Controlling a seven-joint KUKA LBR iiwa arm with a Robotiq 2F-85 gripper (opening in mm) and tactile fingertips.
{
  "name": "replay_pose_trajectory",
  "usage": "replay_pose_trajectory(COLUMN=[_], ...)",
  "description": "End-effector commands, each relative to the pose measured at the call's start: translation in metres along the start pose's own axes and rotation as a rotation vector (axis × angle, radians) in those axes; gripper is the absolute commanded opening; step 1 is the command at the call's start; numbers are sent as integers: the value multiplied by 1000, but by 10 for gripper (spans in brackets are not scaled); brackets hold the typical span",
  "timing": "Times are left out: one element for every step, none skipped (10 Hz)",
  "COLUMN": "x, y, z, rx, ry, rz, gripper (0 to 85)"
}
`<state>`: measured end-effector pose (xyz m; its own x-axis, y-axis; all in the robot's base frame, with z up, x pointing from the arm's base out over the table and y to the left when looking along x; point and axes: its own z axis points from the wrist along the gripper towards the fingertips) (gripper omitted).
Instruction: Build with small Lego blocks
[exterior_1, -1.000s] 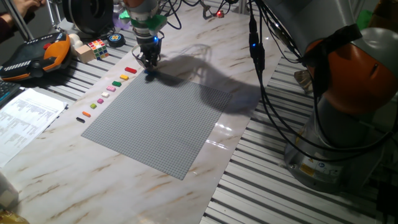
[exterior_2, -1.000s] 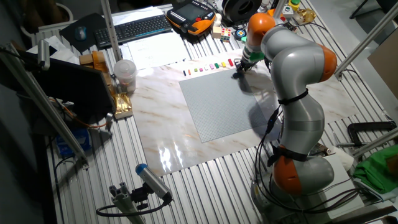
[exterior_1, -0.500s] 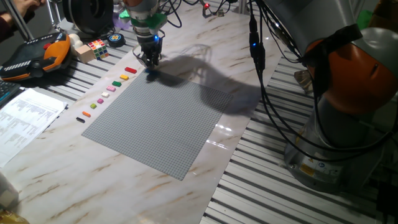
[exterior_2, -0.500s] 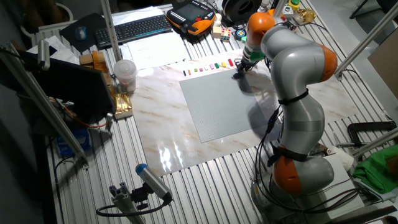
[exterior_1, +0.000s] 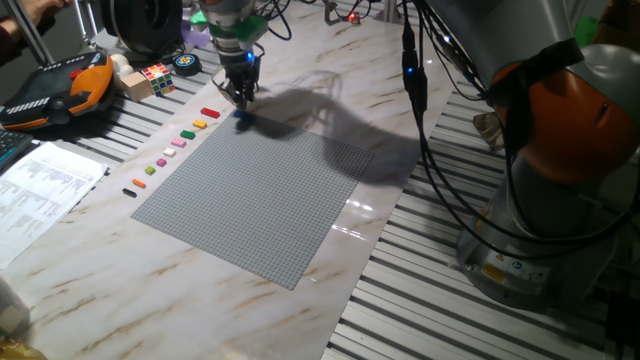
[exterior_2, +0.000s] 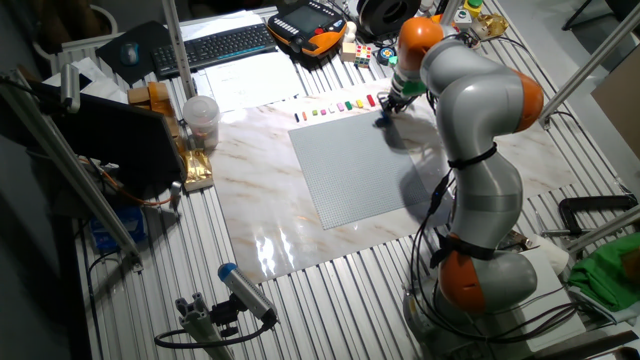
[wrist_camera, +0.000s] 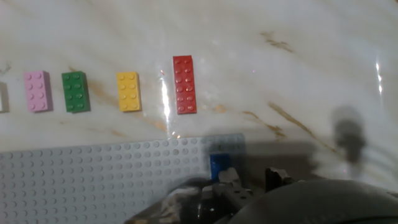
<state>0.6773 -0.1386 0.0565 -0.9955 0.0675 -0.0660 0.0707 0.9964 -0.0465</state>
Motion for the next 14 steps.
replay_pose_trajectory(x=[1, 1, 2, 4, 6, 7, 8, 10, 10, 9, 8, 5, 3, -1], y=[2, 6, 11, 15, 20, 26, 34, 47, 51, 52, 51, 51, 51, 49], z=[-9, -19, -30, -40, -48, -54, -56, -53, -49, -48, -47, -46, -43, -41], rx=[-9, -9, -2, 3, 6, 9, 9, 8, 5, 3, -13, -20, -21, -27], ry=[6, 15, 18, 21, 23, 23, 22, 12, 7, 2, 5, 10, 11, 13], rz=[14, 18, 22, 22, 19, 17, 23, 31, 27, 11, 0, -10, -26, -38], gripper=[307, 267, 187, 93, 7, 7, 7, 7, 7, 7, 7, 7, 7, 53])
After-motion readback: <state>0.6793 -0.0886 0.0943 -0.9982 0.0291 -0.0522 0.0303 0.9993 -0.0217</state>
